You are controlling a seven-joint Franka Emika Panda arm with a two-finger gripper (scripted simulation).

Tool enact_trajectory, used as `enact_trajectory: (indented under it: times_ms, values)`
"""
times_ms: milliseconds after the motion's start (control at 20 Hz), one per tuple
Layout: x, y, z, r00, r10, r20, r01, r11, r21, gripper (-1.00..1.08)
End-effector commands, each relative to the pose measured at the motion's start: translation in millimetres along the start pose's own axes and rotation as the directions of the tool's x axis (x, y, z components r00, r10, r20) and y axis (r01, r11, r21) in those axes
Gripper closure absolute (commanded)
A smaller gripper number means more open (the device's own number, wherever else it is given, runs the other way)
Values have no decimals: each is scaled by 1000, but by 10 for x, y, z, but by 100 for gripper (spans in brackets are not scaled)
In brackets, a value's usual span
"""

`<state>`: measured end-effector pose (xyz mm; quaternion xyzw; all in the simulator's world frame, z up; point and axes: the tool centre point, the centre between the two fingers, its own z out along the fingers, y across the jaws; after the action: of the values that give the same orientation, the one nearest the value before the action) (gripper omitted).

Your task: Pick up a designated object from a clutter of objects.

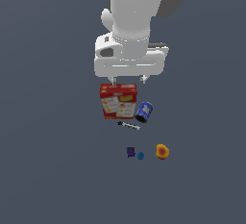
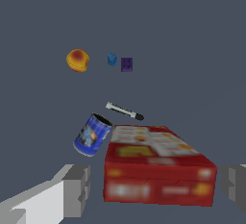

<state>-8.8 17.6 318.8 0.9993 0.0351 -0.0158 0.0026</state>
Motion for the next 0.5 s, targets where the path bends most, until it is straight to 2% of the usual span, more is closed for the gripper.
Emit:
enact_trajectory:
  times_ms: [0,450]
  values:
    - [31,-17,23,1000,1,0,-1,1000,0,-92]
    - [349,-181,255,1000,22,-5,-22,1000,-3,-92]
